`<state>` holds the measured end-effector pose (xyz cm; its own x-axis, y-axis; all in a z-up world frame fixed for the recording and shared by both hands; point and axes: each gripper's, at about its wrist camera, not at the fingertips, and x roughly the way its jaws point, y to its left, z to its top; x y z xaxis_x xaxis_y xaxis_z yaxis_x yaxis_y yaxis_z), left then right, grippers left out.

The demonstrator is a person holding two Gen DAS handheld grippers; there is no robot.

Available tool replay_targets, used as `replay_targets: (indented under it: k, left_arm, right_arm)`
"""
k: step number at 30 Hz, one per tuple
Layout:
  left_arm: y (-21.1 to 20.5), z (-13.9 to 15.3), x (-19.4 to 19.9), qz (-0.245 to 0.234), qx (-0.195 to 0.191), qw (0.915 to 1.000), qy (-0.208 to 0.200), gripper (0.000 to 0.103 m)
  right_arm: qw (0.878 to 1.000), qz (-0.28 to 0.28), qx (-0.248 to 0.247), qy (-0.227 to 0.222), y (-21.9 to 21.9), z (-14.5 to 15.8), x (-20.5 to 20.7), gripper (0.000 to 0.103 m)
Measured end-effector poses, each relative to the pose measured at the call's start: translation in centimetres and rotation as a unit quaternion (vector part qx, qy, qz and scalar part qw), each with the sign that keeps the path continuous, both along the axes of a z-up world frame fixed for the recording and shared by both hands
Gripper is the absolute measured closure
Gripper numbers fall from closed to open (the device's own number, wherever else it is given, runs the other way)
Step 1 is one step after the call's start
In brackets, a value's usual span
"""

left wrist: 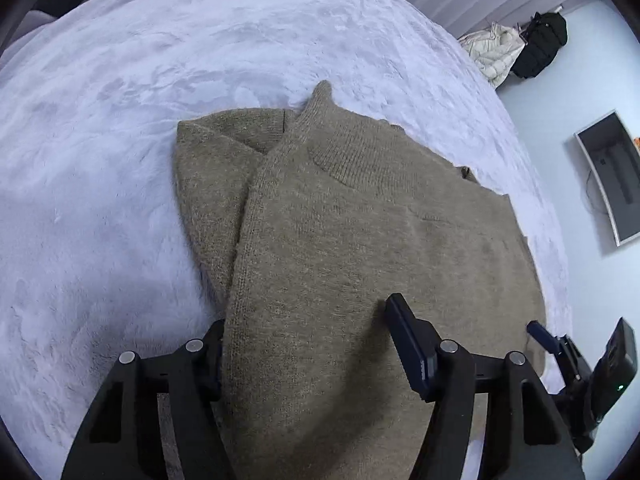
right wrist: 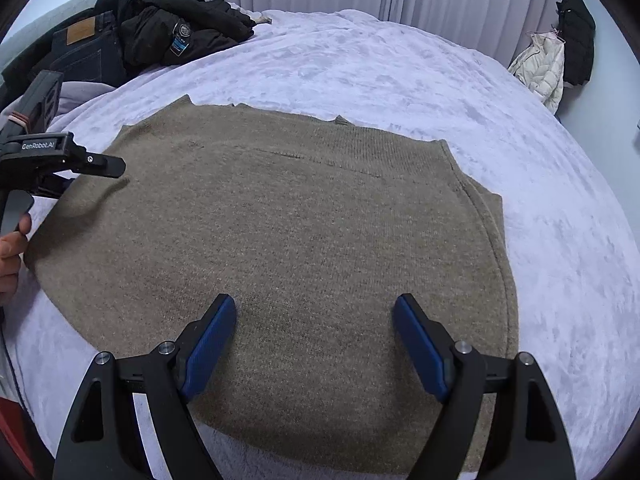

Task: Fold small clothes
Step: 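Grasp the sweater's side edge with the left gripper and lift it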

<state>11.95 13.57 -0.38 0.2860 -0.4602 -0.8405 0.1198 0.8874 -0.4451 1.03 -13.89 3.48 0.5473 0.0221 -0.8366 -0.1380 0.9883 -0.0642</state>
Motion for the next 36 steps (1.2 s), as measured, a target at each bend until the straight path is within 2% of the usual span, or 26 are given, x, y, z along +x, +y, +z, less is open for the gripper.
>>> replay_targets:
  k: [2,5,7,9,10,11,12,14,16,18,21,24,29,33,36]
  left_arm:
    - [-0.1,-0.5,0.2,-0.005,0.004,1.0000,0.002,0.036]
    - [0.9,-0.9,0.4,0.003,-0.030,0.9995,-0.004,0.035]
    - [1.4,-1.2,0.6,0.009,-0.055,0.9985,0.001,0.027]
    - [1.3,-1.2,0.8,0.012,-0.055,0.9984,-0.001,0.027]
    - [0.9,-1.2,0.8,0.010,-0.045,0.9990,-0.004,0.033]
    - [0.6,-1.0,0.6,0.009,-0.027,0.9995,-0.012,0.048]
    - [0.4,-0.9,0.5,0.004,-0.015,0.9997,-0.019,0.051]
    - [0.5,-0.5,0.1,0.003,-0.019,0.9994,-0.030,0.069]
    - [0.7,-0.3,0.0,0.007,-0.029,0.9990,-0.033,0.071]
    - [0.6,0.0,-0.2,0.009,-0.023,0.9990,-0.038,0.071]
    - [0.3,0.2,-0.3,0.012,-0.016,0.9987,-0.046,0.071]
    - [0.3,0.3,-0.4,0.011,-0.015,0.9986,-0.049,0.072]
    - [0.1,0.3,-0.3,0.014,-0.008,0.9989,-0.045,0.072]
    - [-0.7,1.0,-0.4,0.011,0.016,0.9986,-0.049,0.072]
    - [-1.7,1.8,-0.7,0.006,0.046,0.9971,-0.060,0.072]
  right_arm:
    - [1.000,0.003,0.008,0.010,0.5,-0.1,0.8,0.019]
    - [1.000,0.017,0.018,0.005,2.1,0.7,2.2,0.019]
    - [0.999,0.025,-0.015,-0.012,3.4,1.2,3.3,0.019]
    - [0.998,0.020,-0.052,-0.012,4.3,1.1,5.4,0.019]
    - [0.998,0.014,-0.062,-0.001,4.5,0.8,6.7,0.019]
    - [0.998,0.005,-0.066,0.017,4.5,0.3,8.1,0.019]
    - [0.997,-0.008,-0.069,0.033,4.4,-0.2,9.6,0.019]
    - [0.996,-0.036,-0.070,0.049,3.9,-1.1,12.2,0.019]
    - [0.995,-0.070,-0.043,0.063,3.1,-1.5,14.8,0.019]
    - [0.992,-0.102,-0.008,0.074,2.4,-1.7,17.1,0.019]
    - [0.989,-0.120,-0.013,0.089,2.6,-3.1,19.4,0.016]
    - [0.990,-0.116,-0.039,0.075,3.3,-3.1,18.6,0.015]
    - [0.995,-0.082,-0.048,0.037,3.7,-1.9,12.6,0.015]
    - [0.996,-0.072,-0.029,0.036,3.3,-1.9,7.8,0.015]
    - [0.997,-0.068,-0.024,0.018,3.0,-2.0,4.5,0.015]
